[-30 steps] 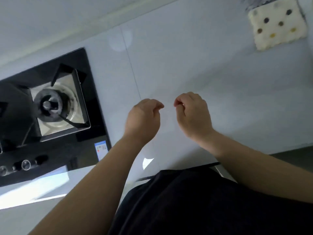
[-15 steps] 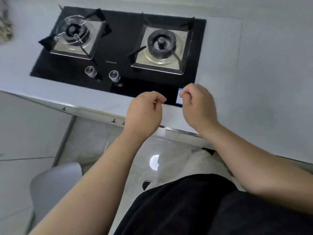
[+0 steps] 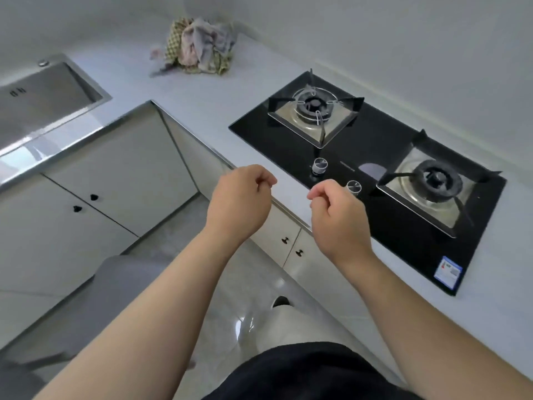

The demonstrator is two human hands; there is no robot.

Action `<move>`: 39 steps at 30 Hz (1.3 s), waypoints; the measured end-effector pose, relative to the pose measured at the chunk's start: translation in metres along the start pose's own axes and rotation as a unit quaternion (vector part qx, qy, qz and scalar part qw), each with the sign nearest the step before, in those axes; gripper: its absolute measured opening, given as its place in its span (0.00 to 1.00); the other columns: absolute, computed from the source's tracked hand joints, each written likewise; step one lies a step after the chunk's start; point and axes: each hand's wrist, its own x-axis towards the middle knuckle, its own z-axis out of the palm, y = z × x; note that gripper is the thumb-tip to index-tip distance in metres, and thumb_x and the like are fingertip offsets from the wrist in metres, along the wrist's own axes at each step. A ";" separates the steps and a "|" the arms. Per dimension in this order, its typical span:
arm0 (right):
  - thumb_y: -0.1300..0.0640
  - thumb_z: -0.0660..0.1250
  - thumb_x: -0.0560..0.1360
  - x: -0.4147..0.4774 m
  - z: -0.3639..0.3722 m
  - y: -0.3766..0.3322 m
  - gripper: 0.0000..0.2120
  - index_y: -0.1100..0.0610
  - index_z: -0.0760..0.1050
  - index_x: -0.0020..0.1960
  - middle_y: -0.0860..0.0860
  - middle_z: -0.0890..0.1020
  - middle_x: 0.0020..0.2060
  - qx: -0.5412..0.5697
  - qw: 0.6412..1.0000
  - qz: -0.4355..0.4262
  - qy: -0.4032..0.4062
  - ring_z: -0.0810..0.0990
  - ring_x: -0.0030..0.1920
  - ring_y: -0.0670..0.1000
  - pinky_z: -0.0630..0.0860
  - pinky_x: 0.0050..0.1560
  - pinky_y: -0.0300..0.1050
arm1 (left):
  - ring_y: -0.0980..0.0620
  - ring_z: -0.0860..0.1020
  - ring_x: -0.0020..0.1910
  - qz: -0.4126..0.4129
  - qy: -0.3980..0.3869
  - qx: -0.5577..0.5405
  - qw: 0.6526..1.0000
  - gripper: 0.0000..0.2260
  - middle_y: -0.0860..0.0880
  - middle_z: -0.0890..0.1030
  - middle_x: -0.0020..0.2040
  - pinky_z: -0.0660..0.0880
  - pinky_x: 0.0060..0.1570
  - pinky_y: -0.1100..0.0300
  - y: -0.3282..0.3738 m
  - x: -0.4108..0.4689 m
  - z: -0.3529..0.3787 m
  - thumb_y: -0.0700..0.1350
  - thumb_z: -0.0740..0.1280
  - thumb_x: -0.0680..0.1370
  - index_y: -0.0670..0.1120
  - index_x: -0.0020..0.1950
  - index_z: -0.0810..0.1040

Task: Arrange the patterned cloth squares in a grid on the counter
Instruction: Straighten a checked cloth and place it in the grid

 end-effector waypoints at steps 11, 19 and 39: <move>0.60 0.59 0.80 0.178 0.143 -0.061 0.09 0.53 0.78 0.50 0.41 0.78 0.40 0.020 0.995 -0.022 -0.099 0.77 0.44 0.45 0.78 0.44 0.49 | 0.57 0.80 0.41 -0.118 0.027 0.050 0.991 0.15 0.58 0.82 0.45 0.75 0.40 0.61 -0.096 0.163 -0.077 0.40 0.60 0.79 0.53 0.53 0.84; 0.59 0.58 0.81 0.297 0.218 -0.113 0.10 0.53 0.77 0.53 0.46 0.80 0.45 0.024 0.992 -0.048 -0.118 0.78 0.47 0.49 0.77 0.47 0.49 | 0.53 0.80 0.48 -0.112 0.062 0.076 0.989 0.15 0.55 0.83 0.51 0.77 0.48 0.57 -0.135 0.272 -0.127 0.40 0.59 0.79 0.52 0.54 0.84; 0.60 0.58 0.81 0.518 0.444 -0.151 0.10 0.53 0.77 0.54 0.49 0.81 0.50 -0.089 0.994 0.064 -0.001 0.77 0.49 0.51 0.76 0.45 0.50 | 0.45 0.73 0.64 0.083 -0.001 0.185 0.979 0.14 0.50 0.75 0.67 0.75 0.46 0.51 -0.315 0.594 -0.146 0.41 0.62 0.79 0.47 0.62 0.79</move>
